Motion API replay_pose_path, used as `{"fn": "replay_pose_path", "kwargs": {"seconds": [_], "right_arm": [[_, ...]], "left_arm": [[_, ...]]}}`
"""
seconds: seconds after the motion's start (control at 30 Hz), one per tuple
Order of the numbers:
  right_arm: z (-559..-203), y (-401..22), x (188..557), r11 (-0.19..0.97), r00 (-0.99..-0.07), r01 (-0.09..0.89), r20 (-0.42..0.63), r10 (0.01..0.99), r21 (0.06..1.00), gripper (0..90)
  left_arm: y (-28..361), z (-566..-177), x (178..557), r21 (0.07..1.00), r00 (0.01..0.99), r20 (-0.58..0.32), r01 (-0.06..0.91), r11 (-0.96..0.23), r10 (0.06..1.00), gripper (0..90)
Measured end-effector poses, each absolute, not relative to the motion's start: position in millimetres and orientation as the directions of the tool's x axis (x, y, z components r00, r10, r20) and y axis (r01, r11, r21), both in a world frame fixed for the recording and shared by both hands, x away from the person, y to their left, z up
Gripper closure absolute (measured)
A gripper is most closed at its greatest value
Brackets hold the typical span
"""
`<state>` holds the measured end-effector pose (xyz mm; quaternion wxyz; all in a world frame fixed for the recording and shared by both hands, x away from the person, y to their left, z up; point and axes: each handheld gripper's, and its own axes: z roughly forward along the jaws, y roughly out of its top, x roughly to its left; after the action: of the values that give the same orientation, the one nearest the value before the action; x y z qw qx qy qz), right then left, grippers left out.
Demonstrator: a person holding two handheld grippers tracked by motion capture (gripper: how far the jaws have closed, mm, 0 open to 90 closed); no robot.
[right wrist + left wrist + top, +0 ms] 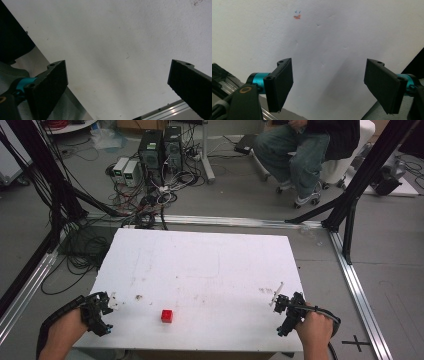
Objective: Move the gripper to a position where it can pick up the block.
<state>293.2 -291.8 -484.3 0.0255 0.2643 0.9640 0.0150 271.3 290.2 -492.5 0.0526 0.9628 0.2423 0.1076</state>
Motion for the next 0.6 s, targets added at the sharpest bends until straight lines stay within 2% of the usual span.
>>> {"fn": "replay_pose_path", "kwargs": {"seconds": [0.6], "right_arm": [[-484.2, -294.6, 291.9, 0.856, -0.856, 0.514, -0.032, 0.516, 0.056, 2.0]], "left_arm": [[286.1, -495.0, 271.1, 0.152, 0.867, 0.185, 0.44, -0.885, 0.463, 23.6]]}}
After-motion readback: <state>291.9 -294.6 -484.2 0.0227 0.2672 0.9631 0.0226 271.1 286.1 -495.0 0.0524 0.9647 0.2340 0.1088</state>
